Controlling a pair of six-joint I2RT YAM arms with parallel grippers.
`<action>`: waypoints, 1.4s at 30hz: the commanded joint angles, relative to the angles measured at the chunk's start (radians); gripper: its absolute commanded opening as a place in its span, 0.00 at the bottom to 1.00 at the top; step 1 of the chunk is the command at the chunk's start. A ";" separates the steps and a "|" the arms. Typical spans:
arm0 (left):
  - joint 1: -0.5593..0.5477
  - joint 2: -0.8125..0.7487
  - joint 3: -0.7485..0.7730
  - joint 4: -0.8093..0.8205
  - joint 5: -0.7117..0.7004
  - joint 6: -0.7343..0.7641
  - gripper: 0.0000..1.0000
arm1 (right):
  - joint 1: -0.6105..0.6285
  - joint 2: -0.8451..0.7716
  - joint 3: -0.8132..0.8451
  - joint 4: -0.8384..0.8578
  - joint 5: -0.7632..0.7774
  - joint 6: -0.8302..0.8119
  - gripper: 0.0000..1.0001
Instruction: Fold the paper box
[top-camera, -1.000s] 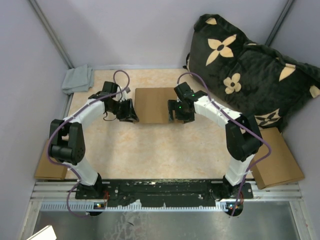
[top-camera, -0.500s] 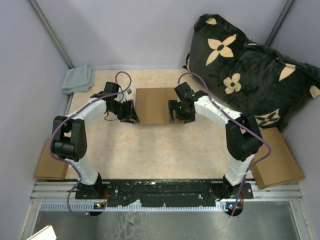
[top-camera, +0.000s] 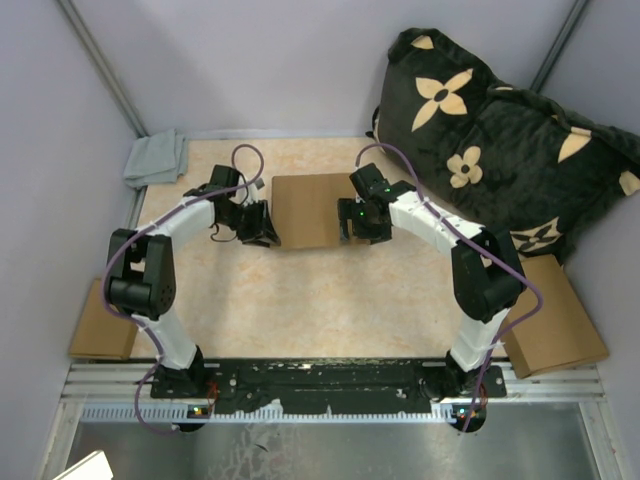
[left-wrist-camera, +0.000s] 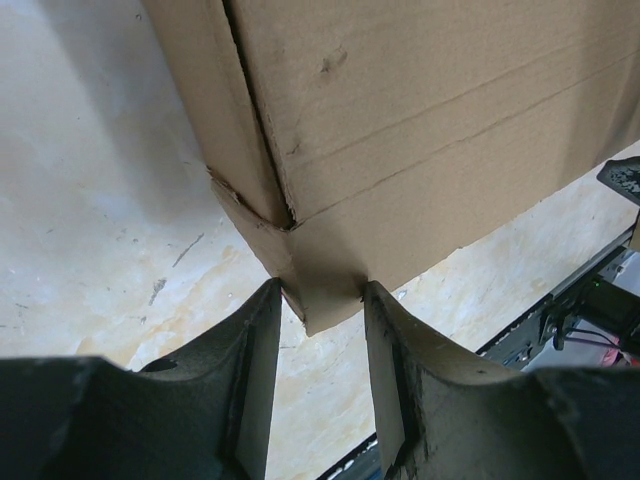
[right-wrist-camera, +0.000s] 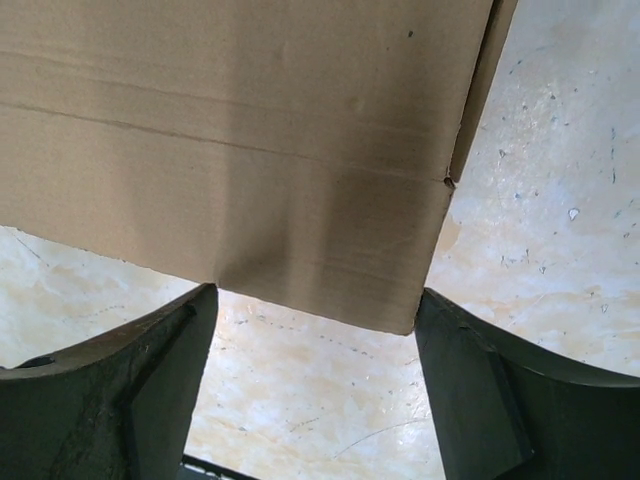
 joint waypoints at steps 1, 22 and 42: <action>-0.001 0.027 0.000 0.031 0.019 0.004 0.44 | -0.004 -0.035 -0.007 0.064 0.005 -0.034 0.79; -0.001 0.106 0.042 0.044 -0.071 -0.002 0.43 | -0.019 0.118 -0.044 0.191 0.054 -0.039 0.77; 0.001 -0.132 0.035 -0.073 -0.200 0.010 0.53 | -0.024 -0.034 0.318 -0.095 0.050 -0.157 0.84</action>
